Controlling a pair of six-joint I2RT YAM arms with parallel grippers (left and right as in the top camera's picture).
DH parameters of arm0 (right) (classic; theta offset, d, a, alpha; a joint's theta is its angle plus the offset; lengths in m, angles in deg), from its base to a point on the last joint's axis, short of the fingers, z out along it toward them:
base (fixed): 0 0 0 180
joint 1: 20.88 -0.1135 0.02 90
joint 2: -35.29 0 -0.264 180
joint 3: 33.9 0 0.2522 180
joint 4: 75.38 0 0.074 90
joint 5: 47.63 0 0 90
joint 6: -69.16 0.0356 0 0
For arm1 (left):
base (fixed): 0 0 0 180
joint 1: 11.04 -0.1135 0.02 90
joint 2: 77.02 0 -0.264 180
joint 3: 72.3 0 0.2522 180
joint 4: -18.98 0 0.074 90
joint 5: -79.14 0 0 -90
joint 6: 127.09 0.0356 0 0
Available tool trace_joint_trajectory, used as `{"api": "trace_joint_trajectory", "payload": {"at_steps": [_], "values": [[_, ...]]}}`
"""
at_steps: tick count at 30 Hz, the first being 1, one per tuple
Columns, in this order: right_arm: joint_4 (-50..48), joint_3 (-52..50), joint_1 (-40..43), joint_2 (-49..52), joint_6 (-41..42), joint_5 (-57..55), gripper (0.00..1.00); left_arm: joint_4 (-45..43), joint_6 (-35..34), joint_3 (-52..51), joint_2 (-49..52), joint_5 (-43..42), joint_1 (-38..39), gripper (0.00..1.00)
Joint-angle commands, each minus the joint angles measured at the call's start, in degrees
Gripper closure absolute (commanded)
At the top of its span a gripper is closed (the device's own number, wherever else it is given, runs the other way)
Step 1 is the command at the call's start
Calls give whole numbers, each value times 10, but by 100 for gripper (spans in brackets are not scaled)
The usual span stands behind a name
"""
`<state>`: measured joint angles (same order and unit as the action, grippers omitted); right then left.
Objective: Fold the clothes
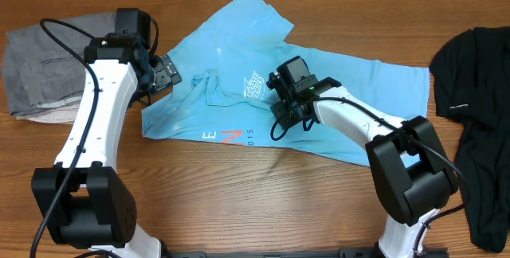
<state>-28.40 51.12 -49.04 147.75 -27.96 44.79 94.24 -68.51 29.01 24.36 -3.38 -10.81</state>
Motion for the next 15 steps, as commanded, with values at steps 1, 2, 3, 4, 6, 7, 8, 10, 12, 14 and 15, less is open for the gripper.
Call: {"api": "trace_joint_trajectory", "payload": {"at_steps": [1,2,3,4,6,7,8,10,12,14,15], "values": [[-12,13,-2,17,-13,-41,47,-1,-3,7,7,0,-6,0],[-15,13,-2,17,-13,-49,46,-1,-3,7,7,0,-6,0],[-18,13,-2,17,-13,-56,45,-1,-3,7,7,0,-6,0],[-21,14,-2,17,-13,-64,45,-1,-3,7,7,0,-6,0],[-28,14,-2,17,-13,-81,43,-1,-3,7,7,0,-6,0],[-31,14,-2,17,-13,-92,42,-1,-3,7,7,0,-6,0],[-34,14,-2,17,-13,-103,40,-1,-3,7,7,0,-6,0],[-42,15,-2,17,-13,-122,36,-1,-3,7,7,0,-6,0],[-48,18,-2,17,-13,-136,32,-1,-3,7,7,0,-6,0],[-58,20,-2,17,-13,-143,30,-1,-3,7,7,0,-6,0],[-66,20,-2,17,-13,-145,30,-1,-3,7,7,0,-6,0]]}}
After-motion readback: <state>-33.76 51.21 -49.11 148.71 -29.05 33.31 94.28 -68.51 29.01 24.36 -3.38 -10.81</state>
